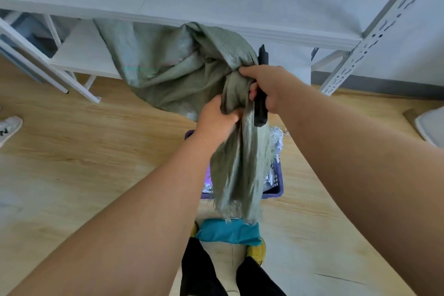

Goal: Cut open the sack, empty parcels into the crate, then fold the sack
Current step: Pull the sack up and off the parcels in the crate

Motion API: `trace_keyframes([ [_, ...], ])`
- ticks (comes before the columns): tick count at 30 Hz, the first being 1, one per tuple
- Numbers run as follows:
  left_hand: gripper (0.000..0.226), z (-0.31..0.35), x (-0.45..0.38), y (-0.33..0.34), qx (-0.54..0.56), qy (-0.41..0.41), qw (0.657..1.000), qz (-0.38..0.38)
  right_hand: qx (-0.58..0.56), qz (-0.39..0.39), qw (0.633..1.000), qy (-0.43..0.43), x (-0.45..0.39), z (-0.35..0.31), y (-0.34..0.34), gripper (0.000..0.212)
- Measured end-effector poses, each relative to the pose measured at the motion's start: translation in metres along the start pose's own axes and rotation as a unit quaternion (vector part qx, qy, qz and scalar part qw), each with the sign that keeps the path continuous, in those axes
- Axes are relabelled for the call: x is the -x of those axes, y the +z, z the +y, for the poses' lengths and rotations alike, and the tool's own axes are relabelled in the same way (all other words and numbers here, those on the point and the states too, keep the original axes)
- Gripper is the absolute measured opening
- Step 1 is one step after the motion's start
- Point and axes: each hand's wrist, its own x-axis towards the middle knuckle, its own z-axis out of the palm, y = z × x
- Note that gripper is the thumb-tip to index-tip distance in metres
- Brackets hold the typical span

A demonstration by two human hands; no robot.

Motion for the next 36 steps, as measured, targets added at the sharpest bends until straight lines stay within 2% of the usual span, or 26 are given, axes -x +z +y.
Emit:
trace_keyframes([
  [2,0.023,0.002,-0.009,-0.004,0.024,-0.017,0.999,0.035,-0.015,-0.009,1.000,-0.024,-0.002,0.004,-0.004,0.023],
  [5,0.017,0.018,-0.019,-0.011,0.068,-0.041,0.994,0.077,0.137,0.001,0.982,-0.128,0.000,0.009,-0.012,0.039],
  [7,0.013,0.038,-0.023,-0.016,0.094,-0.017,0.990,0.102,0.211,0.007,0.959,-0.187,0.004,0.009,-0.014,0.049],
  [9,0.020,0.047,-0.026,-0.017,0.088,0.023,0.990,0.112,0.244,0.012,0.944,-0.220,0.006,0.013,-0.016,0.055],
  [11,0.028,0.044,-0.025,-0.015,0.068,0.022,0.995,0.076,0.276,0.025,0.937,-0.211,0.002,0.022,-0.019,0.050],
  [13,0.034,0.044,-0.024,-0.014,0.057,0.000,0.998,0.031,0.277,0.031,0.941,-0.190,0.000,0.028,-0.022,0.032],
  [17,0.016,0.052,-0.025,-0.014,0.108,0.046,0.992,0.050,0.207,0.051,0.950,-0.229,-0.003,0.017,-0.028,0.015],
  [21,0.018,0.038,-0.023,-0.010,0.099,-0.010,0.995,0.004,0.233,0.048,0.954,-0.185,-0.006,0.025,-0.029,0.021],
  [25,0.021,0.055,-0.025,-0.015,0.140,0.041,0.989,0.030,0.159,0.047,0.959,-0.231,-0.007,0.011,-0.028,0.019],
  [28,0.026,0.036,-0.020,-0.007,0.099,-0.013,0.995,0.008,0.233,0.034,0.955,-0.183,-0.011,0.022,-0.029,0.012],
  [30,0.029,0.034,-0.022,-0.008,0.085,-0.020,0.996,0.002,0.245,0.035,0.956,-0.157,-0.011,0.027,-0.030,0.012],
  [34,0.013,0.047,-0.026,-0.014,0.142,0.025,0.988,0.049,0.189,0.044,0.956,-0.221,-0.011,0.008,-0.029,0.019],
  [36,0.015,0.032,-0.022,-0.010,0.127,-0.008,0.991,0.036,0.240,0.042,0.948,-0.207,-0.016,0.016,-0.031,0.018],
])
